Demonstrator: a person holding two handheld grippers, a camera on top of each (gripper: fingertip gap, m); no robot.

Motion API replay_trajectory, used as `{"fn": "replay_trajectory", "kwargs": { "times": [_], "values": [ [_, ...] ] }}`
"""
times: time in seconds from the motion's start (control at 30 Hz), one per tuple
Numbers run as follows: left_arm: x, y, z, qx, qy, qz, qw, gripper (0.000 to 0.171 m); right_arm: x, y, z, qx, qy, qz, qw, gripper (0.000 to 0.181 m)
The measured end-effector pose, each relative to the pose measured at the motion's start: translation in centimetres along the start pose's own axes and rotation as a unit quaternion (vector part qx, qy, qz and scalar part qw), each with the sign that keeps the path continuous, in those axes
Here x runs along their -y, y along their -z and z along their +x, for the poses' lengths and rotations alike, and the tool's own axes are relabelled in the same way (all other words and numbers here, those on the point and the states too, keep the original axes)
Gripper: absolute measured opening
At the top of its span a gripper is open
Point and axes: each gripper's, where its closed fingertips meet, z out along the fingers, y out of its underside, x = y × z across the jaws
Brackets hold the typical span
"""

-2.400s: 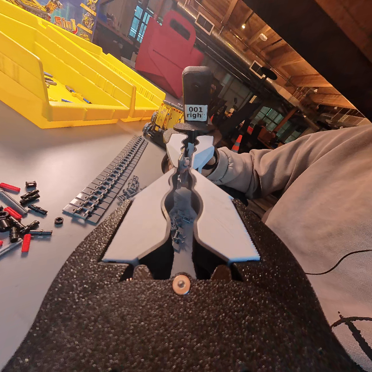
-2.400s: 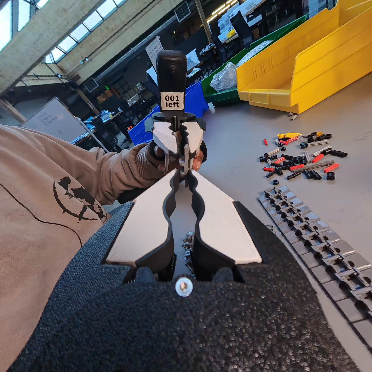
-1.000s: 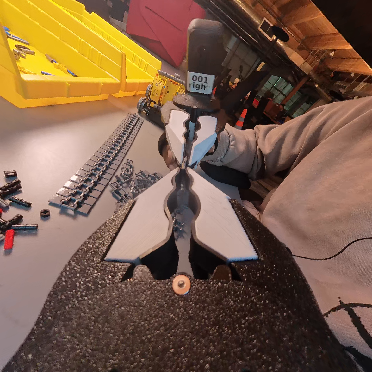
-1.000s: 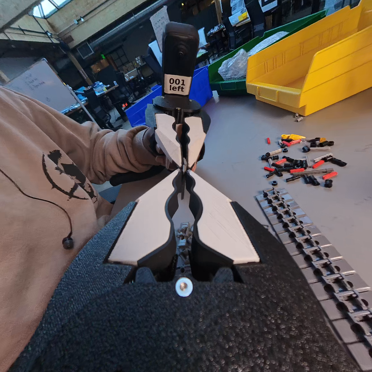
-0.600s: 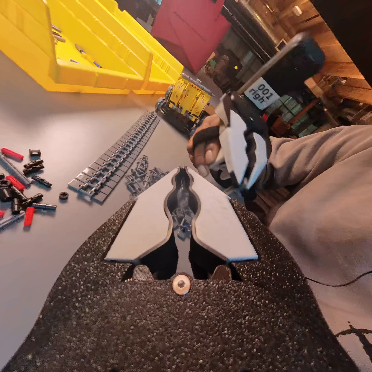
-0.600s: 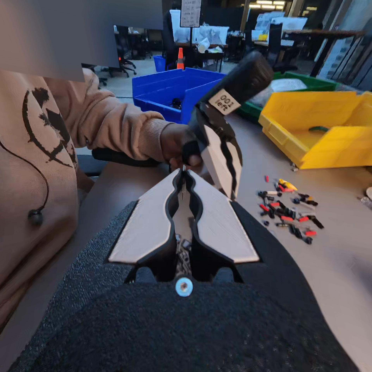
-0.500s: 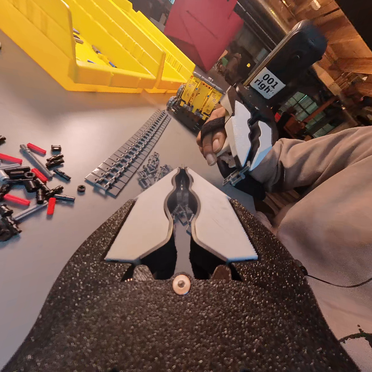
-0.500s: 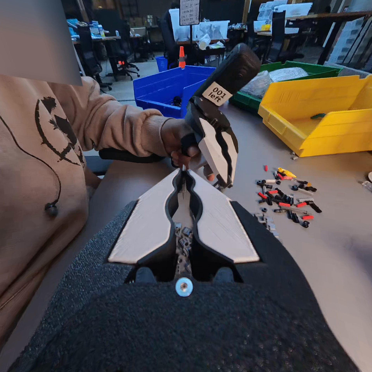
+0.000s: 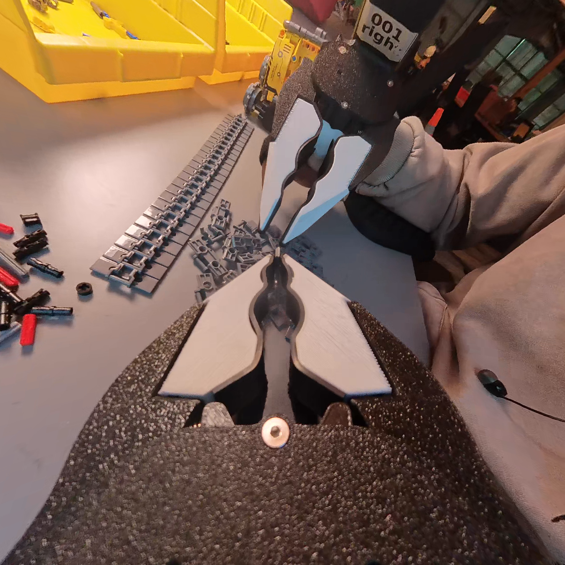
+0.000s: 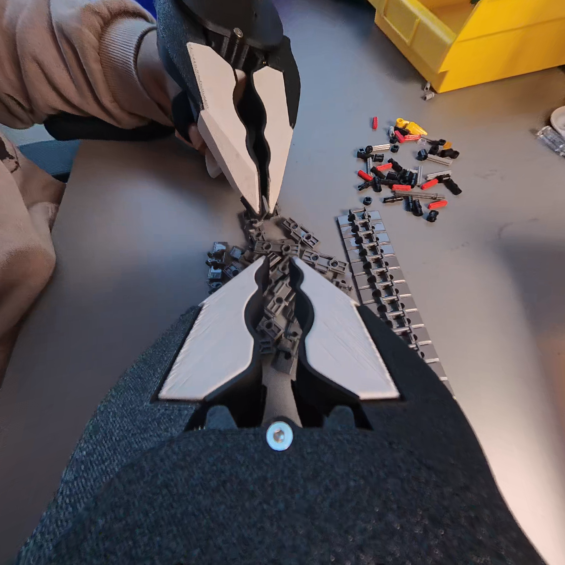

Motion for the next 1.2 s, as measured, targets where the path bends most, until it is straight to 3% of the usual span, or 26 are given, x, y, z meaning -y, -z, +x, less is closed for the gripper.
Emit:
{"fn": "replay_trajectory", "kwargs": {
  "times": [0.3,0.47,0.57,0.7,0.83,0.93,1.07,1.2],
  "values": [
    [0.7,1.1,-1.2,0.029,-0.003,0.017,0.999,0.002,1.5,0.4,0.3,-0.012,-0.001,0.047,0.999,0.024],
    [2.3,3.7,-3.7,0.105,-0.027,0.051,0.993,0.002,1.9,-0.7,0.1,-0.037,0.024,0.057,0.997,0.049],
    [4.7,7.7,-6.2,0.188,-0.054,0.103,0.975,0.003,2.0,-1.6,-0.2,-0.045,0.034,0.058,0.997,0.051],
    [8.6,16.1,-10.7,0.345,-0.090,0.150,0.922,0.003,2.4,-1.8,-0.3,-0.049,0.035,0.065,0.996,0.050],
    [12.3,22.5,-15.5,0.444,-0.086,0.135,0.881,0.002,3.0,-0.6,0.4,-0.062,0.040,0.083,0.994,0.042],
    [13.7,23.7,-19.8,0.437,-0.025,0.141,0.888,0.002,3.5,0.4,0.8,-0.074,0.042,0.096,0.992,0.041],
    [12.9,23.2,-24.9,0.419,0.049,0.097,0.902,0.009,4.3,2.0,1.4,-0.108,0.041,0.109,0.987,0.043],
    [12.4,20.5,-22.9,0.377,0.019,0.060,0.924,0.025,3.9,3.9,0.9,-0.131,0.026,0.128,0.983,0.044]
  ]
}}
